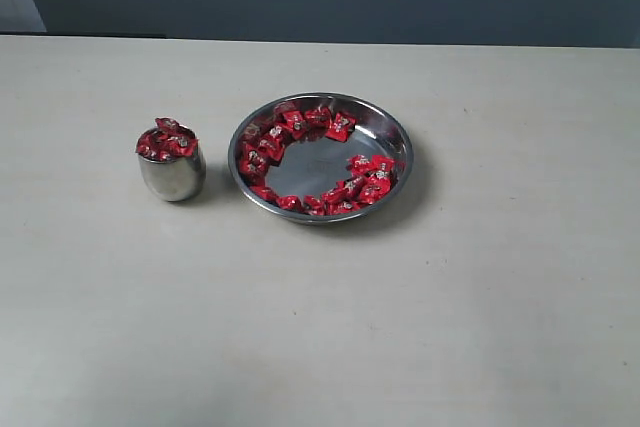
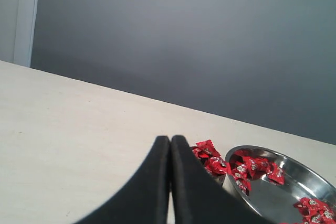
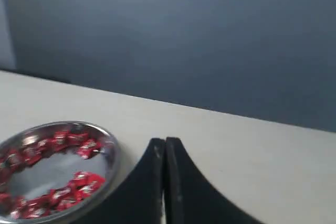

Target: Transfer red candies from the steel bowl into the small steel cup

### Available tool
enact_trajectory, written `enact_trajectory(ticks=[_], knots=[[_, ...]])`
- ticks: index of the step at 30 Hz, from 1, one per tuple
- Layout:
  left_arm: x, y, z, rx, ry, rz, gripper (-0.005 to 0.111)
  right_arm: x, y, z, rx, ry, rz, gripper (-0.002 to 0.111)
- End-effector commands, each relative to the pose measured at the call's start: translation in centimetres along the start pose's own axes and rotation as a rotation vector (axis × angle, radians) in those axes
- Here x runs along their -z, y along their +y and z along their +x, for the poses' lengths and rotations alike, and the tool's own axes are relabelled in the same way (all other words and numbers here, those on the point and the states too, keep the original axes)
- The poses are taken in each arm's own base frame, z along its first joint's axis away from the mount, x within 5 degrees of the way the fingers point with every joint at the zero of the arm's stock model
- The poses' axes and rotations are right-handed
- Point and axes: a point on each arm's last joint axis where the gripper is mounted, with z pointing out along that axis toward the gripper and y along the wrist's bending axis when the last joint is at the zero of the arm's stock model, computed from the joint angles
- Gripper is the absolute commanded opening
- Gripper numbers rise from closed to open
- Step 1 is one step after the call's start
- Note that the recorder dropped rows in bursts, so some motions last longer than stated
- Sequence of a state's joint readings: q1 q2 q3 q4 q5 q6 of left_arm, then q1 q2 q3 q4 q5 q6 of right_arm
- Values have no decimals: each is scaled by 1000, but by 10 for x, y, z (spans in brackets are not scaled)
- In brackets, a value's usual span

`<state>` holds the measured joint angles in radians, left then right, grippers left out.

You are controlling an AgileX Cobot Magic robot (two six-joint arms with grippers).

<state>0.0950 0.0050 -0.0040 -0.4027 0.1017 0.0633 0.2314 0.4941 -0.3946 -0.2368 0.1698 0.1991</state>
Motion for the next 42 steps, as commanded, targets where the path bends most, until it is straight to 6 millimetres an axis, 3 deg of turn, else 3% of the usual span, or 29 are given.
enact_trajectory(ticks=[1, 5, 13, 22, 42], knots=[[0, 1, 1, 2, -7, -3, 0, 20, -15, 59, -153, -26, 201, -1], [0, 1, 1, 2, -7, -3, 0, 27, -12, 104, -153, -10, 219, -1], [0, 1, 1, 2, -7, -3, 0, 37, -11, 117, -152, 42, 257, -1], [0, 1, 1, 2, -7, -3, 0, 41, -19, 118, -186, 33, 414, -1], [0, 1, 1, 2, -7, -3, 0, 41, -20, 118, -189, 33, 424, -1]])
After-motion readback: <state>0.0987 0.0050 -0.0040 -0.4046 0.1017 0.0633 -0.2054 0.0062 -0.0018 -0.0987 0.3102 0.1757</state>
